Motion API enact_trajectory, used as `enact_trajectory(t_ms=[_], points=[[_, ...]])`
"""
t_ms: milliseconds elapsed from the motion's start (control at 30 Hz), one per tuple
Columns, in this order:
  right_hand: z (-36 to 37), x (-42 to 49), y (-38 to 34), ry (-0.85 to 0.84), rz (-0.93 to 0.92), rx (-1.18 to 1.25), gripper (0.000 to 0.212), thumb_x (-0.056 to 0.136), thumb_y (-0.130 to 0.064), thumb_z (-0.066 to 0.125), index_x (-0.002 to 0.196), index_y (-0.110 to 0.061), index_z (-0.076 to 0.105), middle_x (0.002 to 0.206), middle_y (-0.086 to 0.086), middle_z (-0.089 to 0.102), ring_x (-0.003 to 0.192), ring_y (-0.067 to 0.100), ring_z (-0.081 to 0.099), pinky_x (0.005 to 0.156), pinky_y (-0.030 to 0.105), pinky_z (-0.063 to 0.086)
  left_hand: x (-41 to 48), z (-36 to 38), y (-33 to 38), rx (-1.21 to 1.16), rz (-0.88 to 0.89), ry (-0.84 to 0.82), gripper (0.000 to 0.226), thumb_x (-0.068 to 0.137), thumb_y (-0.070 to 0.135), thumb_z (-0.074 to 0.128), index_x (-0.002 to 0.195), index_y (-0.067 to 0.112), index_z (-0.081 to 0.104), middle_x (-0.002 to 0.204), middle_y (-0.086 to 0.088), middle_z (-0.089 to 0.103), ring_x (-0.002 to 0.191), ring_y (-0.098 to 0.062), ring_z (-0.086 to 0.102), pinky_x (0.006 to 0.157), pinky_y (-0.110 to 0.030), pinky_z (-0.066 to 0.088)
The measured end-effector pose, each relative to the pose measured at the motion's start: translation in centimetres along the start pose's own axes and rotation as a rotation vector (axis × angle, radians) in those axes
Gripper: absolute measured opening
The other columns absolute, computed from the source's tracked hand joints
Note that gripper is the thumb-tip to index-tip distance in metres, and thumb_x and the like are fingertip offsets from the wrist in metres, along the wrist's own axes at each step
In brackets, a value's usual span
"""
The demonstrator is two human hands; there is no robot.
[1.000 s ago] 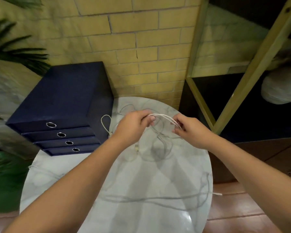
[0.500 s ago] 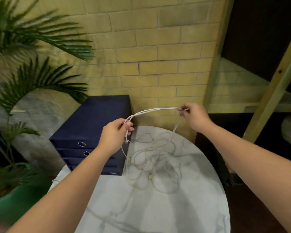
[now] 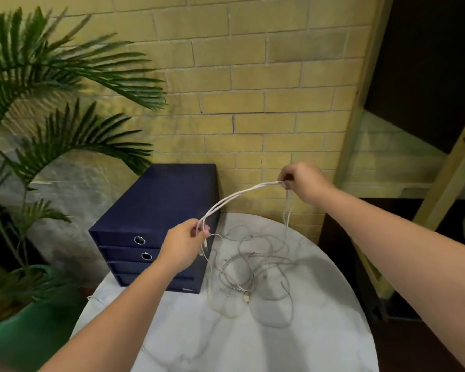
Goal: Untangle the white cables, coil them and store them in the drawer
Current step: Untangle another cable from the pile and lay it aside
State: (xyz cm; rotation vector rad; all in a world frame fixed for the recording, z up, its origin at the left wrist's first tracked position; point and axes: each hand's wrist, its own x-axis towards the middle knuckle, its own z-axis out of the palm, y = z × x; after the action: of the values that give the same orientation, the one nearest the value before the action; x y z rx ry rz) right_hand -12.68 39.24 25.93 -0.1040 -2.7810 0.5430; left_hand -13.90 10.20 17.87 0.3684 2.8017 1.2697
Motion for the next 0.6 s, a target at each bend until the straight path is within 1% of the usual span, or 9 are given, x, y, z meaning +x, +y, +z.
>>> enact_trajectory(t_ms=[67,167,233,300,333,400,467,533,600], points=[[0.3,0.0,0.4,-0.012,0.013,0.015,0.011,0.084,-0.006,0.064,0.083,-0.015,0.070,0.082,0.006,0.069,0.078,0.022,0.060,0.062,0.026,0.039,0.1,0.7,-0.9,-0.030,-0.019,-0.080,0.003,0.090,0.030,0.062,0.087,0.028,0.063,0.085,0.004,0.071,0.085,-0.012,0.065,0.074,-0.030,0.051],[0.4,0.1,0.5,-0.021,0.004,0.000,0.011,0.083,-0.008,0.065,0.078,-0.017,0.066,0.079,0.004,0.065,0.073,0.022,0.056,0.056,0.028,0.038,-0.1,1.5,-0.8,-0.112,-0.003,-0.145,0.010,0.088,0.038,0.065,0.093,0.029,0.062,0.097,0.008,0.068,0.092,-0.006,0.062,0.072,-0.021,0.045],[0.4,0.2,0.4,-0.014,-0.012,-0.002,0.011,0.084,-0.010,0.066,0.075,-0.017,0.062,0.075,0.001,0.059,0.070,0.019,0.050,0.054,0.027,0.034,0.0,2.0,-0.2,-0.123,0.017,-0.147,0.012,0.090,0.041,0.062,0.095,0.031,0.062,0.100,0.010,0.066,0.096,-0.005,0.060,0.074,-0.020,0.045],[0.2,0.3,0.2,-0.011,-0.034,0.011,0.010,0.083,-0.013,0.068,0.075,-0.015,0.061,0.071,-0.002,0.054,0.067,0.017,0.047,0.053,0.025,0.033,0.3,2.5,0.5,-0.119,0.058,-0.122,0.010,0.092,0.038,0.060,0.095,0.029,0.063,0.100,0.011,0.065,0.098,-0.006,0.060,0.078,-0.020,0.045],[0.2,0.4,0.1,-0.016,-0.044,0.020,0.010,0.082,-0.015,0.070,0.076,-0.014,0.061,0.070,-0.003,0.053,0.067,0.017,0.047,0.053,0.024,0.032,0.3,2.7,1.0,-0.130,0.075,-0.110,0.010,0.092,0.036,0.060,0.099,0.028,0.063,0.102,0.012,0.065,0.099,-0.006,0.059,0.081,-0.020,0.046],[0.1,0.5,-0.2,-0.043,-0.053,0.039,0.013,0.081,-0.020,0.073,0.077,-0.013,0.063,0.070,-0.003,0.053,0.067,0.017,0.047,0.054,0.025,0.032,0.6,3.1,2.0,-0.168,0.097,-0.099,0.022,0.093,0.034,0.060,0.114,0.027,0.060,0.113,0.011,0.062,0.105,-0.006,0.058,0.091,-0.024,0.046],[-0.1,0.7,-0.6,-0.086,-0.068,0.068,0.015,0.080,-0.026,0.073,0.080,-0.014,0.066,0.074,-0.002,0.054,0.069,0.015,0.047,0.056,0.024,0.033,0.9,3.3,3.2,-0.182,0.140,-0.102,0.036,0.095,0.035,0.057,0.129,0.025,0.053,0.127,0.009,0.057,0.117,-0.008,0.053,0.101,-0.028,0.042],[-0.2,0.7,-0.9,-0.124,-0.103,0.087,0.016,0.083,-0.030,0.070,0.089,-0.015,0.071,0.079,-0.003,0.055,0.075,0.013,0.049,0.058,0.018,0.034,1.4,3.4,4.5,-0.185,0.183,-0.104,0.042,0.097,0.035,0.052,0.138,0.024,0.047,0.136,0.009,0.051,0.125,-0.008,0.047,0.104,-0.027,0.037],[-0.3,0.7,-1.2,-0.145,-0.134,0.087,0.021,0.087,-0.030,0.065,0.099,-0.015,0.073,0.077,-0.012,0.053,0.074,0.007,0.049,0.059,0.013,0.033,2.1,3.5,5.5,-0.171,0.218,-0.097,0.042,0.099,0.034,0.049,0.140,0.026,0.046,0.137,0.009,0.052,0.126,-0.009,0.047,0.103,-0.026,0.037]])
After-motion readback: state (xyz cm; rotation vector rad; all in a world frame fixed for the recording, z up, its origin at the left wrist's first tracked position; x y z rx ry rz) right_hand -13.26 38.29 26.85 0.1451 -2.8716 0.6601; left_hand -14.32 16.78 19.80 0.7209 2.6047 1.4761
